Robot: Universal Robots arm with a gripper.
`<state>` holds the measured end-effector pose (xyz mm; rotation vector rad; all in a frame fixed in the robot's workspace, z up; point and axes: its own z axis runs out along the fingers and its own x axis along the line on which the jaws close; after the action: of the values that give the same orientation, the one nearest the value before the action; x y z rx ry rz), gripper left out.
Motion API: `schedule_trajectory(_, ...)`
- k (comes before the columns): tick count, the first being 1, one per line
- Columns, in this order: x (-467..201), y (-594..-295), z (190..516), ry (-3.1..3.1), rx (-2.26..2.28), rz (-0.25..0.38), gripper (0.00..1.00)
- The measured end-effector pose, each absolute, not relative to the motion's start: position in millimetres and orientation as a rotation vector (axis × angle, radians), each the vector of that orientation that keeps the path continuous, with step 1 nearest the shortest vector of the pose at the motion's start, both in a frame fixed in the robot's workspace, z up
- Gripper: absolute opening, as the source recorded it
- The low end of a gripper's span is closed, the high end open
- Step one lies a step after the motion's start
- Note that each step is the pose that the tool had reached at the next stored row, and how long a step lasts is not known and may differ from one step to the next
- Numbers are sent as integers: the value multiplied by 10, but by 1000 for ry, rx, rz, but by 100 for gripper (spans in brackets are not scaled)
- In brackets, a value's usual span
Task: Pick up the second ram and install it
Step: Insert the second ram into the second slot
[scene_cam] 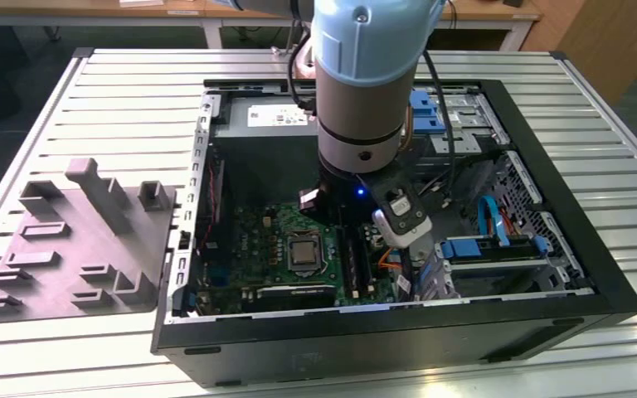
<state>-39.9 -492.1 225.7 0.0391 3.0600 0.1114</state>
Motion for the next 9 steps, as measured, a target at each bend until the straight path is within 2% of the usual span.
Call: schedule_trajectory(9, -399, -4921, 2250, 3060, 39, 111, 12)
